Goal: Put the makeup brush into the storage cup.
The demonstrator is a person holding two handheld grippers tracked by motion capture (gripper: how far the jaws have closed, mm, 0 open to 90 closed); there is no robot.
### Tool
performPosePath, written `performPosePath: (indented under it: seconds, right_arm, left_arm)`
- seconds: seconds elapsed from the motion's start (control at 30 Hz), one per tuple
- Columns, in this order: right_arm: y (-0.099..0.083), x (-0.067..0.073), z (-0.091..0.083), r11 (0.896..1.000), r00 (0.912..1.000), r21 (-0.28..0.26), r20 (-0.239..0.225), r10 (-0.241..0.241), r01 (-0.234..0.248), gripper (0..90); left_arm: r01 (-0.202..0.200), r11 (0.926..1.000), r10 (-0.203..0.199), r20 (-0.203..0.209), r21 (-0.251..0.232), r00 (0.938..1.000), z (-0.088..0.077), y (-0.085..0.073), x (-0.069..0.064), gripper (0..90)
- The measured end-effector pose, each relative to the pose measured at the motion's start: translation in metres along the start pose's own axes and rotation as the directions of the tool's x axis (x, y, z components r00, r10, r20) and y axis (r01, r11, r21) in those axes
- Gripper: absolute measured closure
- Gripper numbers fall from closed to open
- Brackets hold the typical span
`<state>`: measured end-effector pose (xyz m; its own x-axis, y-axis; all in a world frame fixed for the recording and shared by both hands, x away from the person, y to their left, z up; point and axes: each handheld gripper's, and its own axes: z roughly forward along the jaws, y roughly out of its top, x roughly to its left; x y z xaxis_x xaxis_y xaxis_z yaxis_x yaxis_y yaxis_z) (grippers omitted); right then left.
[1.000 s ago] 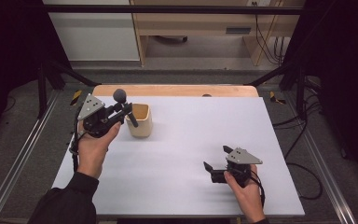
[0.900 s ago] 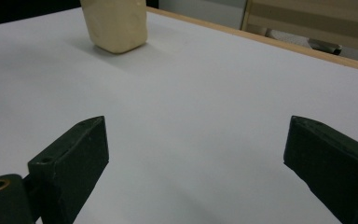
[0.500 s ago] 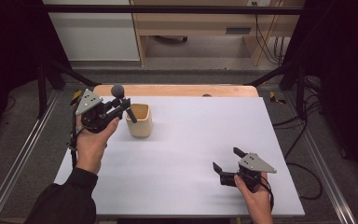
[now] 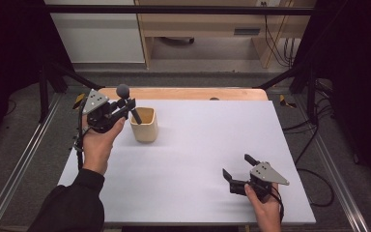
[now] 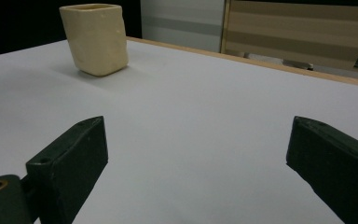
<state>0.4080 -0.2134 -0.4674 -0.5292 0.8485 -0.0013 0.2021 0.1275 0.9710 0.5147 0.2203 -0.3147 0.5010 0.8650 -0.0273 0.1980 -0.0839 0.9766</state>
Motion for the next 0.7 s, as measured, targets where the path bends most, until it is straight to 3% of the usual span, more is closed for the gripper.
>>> performPosePath:
  seconds: [0.7]
  right_arm:
    - [-0.001, -0.005, -0.007, 0.999, 0.9999, -0.029, 0.006, 0.016, -0.016, 4.6]
  left_arm:
    - [0.011, 0.9997, -0.011, -0.024, 0.020, 0.9996, 0.021, -0.005, 0.006, 70.3]
